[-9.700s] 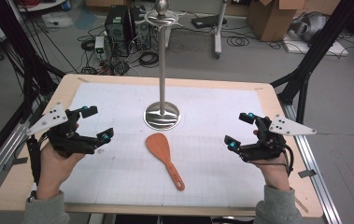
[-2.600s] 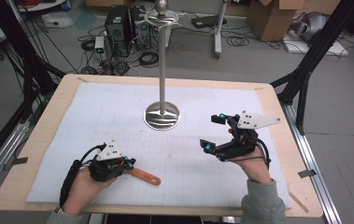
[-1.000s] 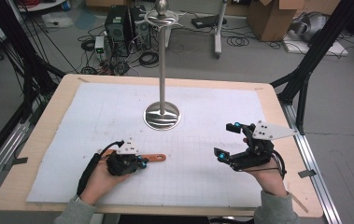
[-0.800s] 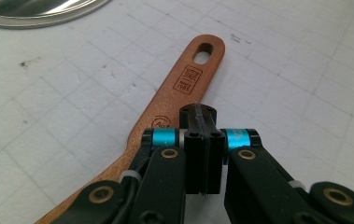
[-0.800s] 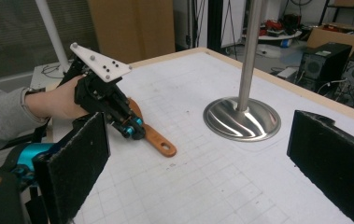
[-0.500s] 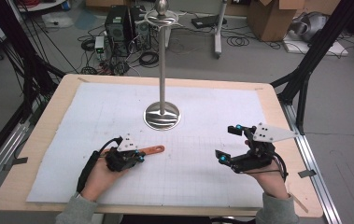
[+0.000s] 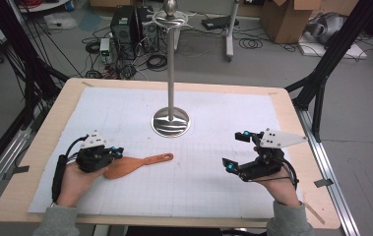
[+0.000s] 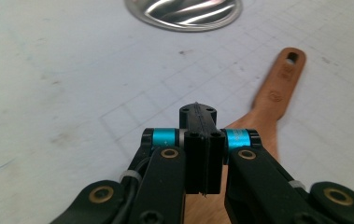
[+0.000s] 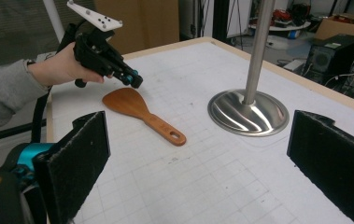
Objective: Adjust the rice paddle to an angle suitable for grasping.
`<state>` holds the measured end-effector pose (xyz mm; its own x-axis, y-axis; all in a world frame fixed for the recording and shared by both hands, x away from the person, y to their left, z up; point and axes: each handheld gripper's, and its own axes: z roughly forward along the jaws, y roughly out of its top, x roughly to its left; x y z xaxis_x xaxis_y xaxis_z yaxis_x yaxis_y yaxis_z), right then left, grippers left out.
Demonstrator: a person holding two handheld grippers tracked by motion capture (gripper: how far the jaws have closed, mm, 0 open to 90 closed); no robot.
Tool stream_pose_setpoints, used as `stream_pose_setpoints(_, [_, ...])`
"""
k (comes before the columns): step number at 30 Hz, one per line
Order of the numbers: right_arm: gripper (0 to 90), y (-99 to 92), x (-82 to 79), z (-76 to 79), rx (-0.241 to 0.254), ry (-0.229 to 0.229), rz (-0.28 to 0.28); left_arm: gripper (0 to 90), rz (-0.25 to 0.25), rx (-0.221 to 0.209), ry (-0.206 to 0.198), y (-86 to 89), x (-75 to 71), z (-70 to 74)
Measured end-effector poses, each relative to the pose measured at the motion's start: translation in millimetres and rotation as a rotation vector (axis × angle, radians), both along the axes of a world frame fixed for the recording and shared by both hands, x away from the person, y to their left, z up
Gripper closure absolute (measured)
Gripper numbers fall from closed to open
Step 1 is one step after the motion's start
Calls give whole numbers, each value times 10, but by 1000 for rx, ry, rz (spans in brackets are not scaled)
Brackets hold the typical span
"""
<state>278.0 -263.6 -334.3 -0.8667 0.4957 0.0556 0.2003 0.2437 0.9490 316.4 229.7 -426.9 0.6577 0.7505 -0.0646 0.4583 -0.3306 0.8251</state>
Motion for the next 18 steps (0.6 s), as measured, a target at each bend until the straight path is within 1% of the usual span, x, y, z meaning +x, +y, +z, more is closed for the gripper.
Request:
stream_pose_setpoints(1, [45, 10, 11, -4, -2, -7, 1, 896, 7, -2, -1, 26, 8, -12])
stream_pose_setpoints(2, [45, 16, 7, -4, -3, 3, 1, 896, 22, -7, 8, 73, 16, -30])
stream_pose_setpoints(4, [46, 30, 5, -7, -12, 3, 5, 895, 40, -12, 14, 147, 34, -59])
stream_pose_setpoints(5, [46, 30, 5, -7, -12, 3, 5, 895, 40, -12, 14, 147, 34, -59])
stream_pose_setpoints(7, [46, 22, -2, -6, -14, 2, 7, 896, 57, -21, 16, 180, 56, -74])
stream_pose_setpoints(10, [46, -1, -11, -1, -6, -1, 0, 895, 64, 0, 30, 201, 106, -114])
stream_pose_setpoints(11, [46, -1, -11, -1, -6, -1, 0, 896, 64, 0, 30, 201, 106, -114])
stream_pose_setpoints(12, [47, -3, -17, -7, -11, 2, 1, 895, 64, 17, 41, 200, 125, -141])
stream_pose_setpoints(13, [47, -3, -17, -7, -11, 2, 1, 896, 64, 17, 41, 200, 125, -141])
stream_pose_setpoints(16, [47, 2, -18, -20, -17, 7, 0, 896, 56, 38, 52, 192, 142, -171])
stream_pose_setpoints(18, [47, 10, -14, -32, -25, 9, 2, 895, 48, 45, 67, 198, 148, -190])
